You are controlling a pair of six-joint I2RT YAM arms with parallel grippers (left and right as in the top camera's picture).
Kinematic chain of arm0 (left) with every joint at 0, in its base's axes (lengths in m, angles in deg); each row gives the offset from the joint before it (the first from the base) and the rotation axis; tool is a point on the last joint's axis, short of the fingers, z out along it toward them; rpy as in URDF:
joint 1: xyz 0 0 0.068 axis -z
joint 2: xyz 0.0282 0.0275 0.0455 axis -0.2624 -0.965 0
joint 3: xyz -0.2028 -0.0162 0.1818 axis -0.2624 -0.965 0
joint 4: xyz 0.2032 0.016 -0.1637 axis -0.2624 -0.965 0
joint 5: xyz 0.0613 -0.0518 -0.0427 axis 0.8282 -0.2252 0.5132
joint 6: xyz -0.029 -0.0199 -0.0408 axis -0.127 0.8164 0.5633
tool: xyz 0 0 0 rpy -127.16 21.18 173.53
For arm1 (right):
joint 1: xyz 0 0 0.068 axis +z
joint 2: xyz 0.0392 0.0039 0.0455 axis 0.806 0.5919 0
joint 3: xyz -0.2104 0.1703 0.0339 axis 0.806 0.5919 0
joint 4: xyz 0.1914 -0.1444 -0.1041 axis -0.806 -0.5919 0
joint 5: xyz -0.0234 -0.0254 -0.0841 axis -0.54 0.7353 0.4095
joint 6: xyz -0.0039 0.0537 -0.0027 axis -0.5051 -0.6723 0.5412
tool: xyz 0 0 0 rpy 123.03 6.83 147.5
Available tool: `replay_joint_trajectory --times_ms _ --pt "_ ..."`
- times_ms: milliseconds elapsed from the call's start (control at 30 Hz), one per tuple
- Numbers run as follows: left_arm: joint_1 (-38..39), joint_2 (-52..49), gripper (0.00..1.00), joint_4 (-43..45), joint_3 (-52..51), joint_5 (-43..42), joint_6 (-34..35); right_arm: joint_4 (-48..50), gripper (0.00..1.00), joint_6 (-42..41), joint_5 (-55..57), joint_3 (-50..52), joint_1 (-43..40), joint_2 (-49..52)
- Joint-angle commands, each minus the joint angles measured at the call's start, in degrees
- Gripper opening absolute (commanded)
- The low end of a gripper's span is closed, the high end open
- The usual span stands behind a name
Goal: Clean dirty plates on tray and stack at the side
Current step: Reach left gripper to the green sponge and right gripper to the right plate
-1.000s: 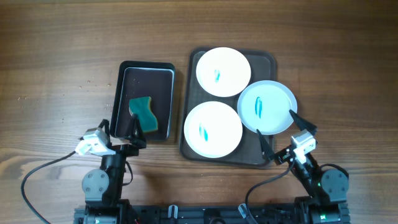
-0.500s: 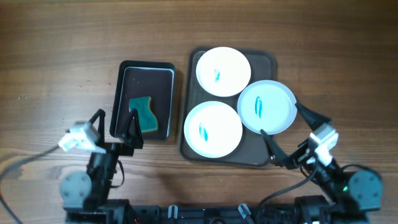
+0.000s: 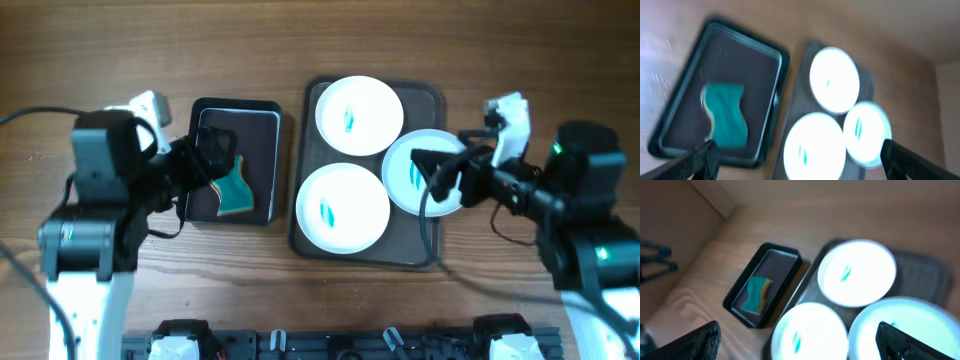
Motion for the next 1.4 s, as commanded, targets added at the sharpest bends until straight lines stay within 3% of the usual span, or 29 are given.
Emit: replay_joint_trajectory --times_ms 0,33,167,300,467,733,767,833,900,967,1033,1200,1267,1367 --pt "0.31 -3.67 0.91 -3.17 1.18 -2.43 -2.25 -1.29 0.92 -7.19 -5.11 -1.05 -0.17 4.48" --pt "0.31 -5.05 0.81 -4.74 1.11 1.44 -1.73 -2.32 0.81 -7.26 -5.38 -1.05 -0.17 5.64" --pt "0.31 -10.34 0.81 -9.38 -1.57 14.93 4.94 -8.7 0.8 -6.97 -5.27 -0.94 0.81 9.6" --pt "0.31 -16.48 0.79 -4.46 -7.96 15.47 6.54 -10.69 0.62 -7.34 -2.67 0.33 5.38 11.17" --pt "0.68 -26.51 0.7 4.0 -12.66 14.64 6.36 -10.69 0.61 -14.1 6.64 2.1 13.49 11.21" --pt "6.8 -35.65 0.66 11.28 -12.66 14.14 3.74 -10.05 0.6 -19.47 14.43 2.23 20.68 11.21" --pt "7.74 -35.98 0.62 11.67 -12.63 15.19 3.78 -10.08 0.6 -19.61 14.45 2.23 20.7 11.21" --pt "9.31 -36.24 0.44 11.87 -12.66 19.47 4.48 -10.05 0.59 -19.56 14.45 2.23 20.7 11.21" --pt "10.29 -36.26 0.31 11.87 -12.66 23.39 4.98 -10.01 0.59 -19.56 14.45 2.23 20.7 11.21" --pt "10.56 -36.26 0.34 11.85 -12.66 24.59 4.87 -9.99 0.59 -19.41 14.45 2.23 20.7 11.21" --pt "10.56 -36.26 0.5 11.76 -12.66 24.55 4.92 -9.99 0.59 -19.41 14.43 2.23 20.72 11.21" --pt "10.67 -36.28 0.51 12.48 -13.77 24.2 6.86 -9.97 0.58 -19.63 14.43 2.23 20.72 11.21" --pt "10.71 -36.28 0.46 14.14 -15.58 24.06 7.32 -9.97 0.58 -19.65 14.43 2.23 20.72 11.21" --pt "10.71 -36.28 0.18 16.59 -18.18 24.06 7.32 -9.94 0.57 -19.67 14.43 2.23 20.72 11.21"
